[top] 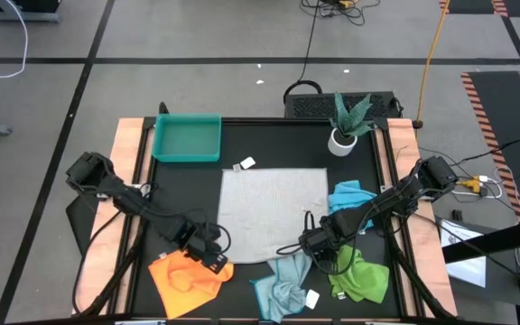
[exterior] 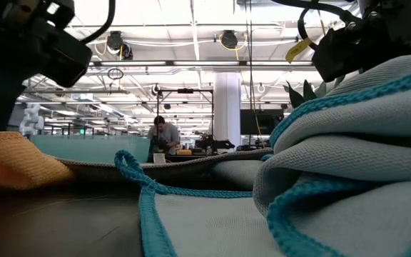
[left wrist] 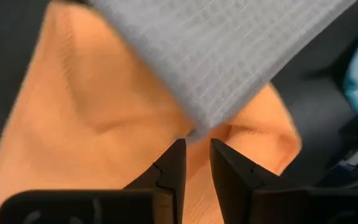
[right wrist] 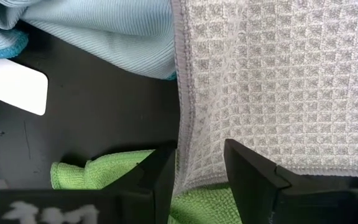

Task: Fold microfiber towels
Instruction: Fold the gray microfiber towel

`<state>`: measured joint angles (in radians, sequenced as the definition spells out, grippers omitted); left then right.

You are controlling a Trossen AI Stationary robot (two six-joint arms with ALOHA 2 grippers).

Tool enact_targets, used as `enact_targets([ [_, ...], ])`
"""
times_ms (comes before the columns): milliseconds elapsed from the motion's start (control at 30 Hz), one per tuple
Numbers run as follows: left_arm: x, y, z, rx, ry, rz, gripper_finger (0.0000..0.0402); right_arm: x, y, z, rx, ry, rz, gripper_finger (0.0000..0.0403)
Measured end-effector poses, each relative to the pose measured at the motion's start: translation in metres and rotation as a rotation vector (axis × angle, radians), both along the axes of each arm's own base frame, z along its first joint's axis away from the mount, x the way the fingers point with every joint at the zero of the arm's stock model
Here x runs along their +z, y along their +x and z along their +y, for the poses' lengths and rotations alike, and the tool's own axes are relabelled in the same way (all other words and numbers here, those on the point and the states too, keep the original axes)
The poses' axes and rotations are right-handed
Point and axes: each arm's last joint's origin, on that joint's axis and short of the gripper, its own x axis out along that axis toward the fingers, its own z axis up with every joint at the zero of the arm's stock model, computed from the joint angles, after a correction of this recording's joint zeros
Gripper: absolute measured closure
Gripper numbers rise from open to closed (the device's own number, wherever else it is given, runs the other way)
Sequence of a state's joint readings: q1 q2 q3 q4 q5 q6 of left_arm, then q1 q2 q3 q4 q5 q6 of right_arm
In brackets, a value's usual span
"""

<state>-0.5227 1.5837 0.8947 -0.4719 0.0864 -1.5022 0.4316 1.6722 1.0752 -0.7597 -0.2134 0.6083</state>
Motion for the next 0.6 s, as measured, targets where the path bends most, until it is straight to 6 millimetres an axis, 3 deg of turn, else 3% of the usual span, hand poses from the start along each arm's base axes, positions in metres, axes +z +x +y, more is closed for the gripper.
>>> enact_targets([
  [367,-0.014,-0.007,0.003,-0.004,-0.056,0.036,0.0327,0.0,0.0,0.0,0.0,0.001,0.0,0.0271],
  [600,-0.011,0.002,0.004,-0.01,-0.079,-0.046,0.0327,0.0,0.0,0.0,-0.001,0.001,0.001,0.0271],
])
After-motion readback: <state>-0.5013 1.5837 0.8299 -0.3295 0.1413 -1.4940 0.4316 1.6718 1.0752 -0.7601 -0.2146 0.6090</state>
